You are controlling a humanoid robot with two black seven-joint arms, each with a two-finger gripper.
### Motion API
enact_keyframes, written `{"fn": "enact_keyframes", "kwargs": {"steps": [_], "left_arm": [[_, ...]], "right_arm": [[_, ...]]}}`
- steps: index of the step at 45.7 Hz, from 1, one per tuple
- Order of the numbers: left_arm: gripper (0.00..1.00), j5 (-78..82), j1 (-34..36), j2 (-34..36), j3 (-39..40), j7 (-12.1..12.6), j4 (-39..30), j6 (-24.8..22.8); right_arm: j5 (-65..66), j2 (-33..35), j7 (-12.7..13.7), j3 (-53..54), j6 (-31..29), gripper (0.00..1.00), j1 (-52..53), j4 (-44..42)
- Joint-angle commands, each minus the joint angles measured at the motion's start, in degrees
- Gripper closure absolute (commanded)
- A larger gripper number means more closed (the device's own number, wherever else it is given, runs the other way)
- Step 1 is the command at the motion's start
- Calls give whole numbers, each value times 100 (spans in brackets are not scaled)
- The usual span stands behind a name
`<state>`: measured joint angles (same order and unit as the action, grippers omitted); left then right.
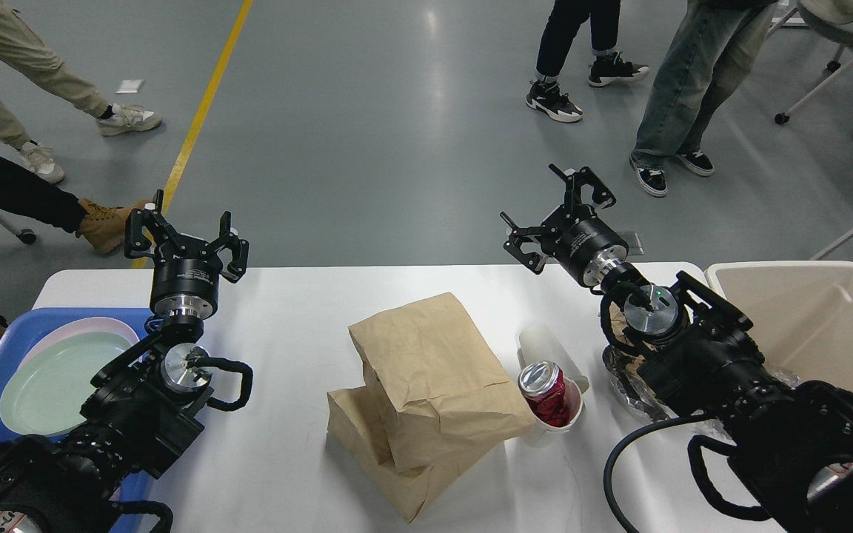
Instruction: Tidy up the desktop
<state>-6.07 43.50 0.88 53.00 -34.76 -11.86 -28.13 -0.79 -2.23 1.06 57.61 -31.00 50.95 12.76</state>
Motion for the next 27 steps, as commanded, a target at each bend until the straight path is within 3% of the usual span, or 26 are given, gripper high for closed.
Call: {"fn": "enact_keyframes", "kwargs": {"steps": [1, 27], "left_arm": [[4, 1, 0, 0, 0, -4, 0, 0], [4, 1, 0, 0, 0, 4, 0, 0]], "right_arm": [[0, 310, 0, -4, -55, 0, 99, -1], [96, 566, 9, -267, 6, 0, 750, -1]]}}
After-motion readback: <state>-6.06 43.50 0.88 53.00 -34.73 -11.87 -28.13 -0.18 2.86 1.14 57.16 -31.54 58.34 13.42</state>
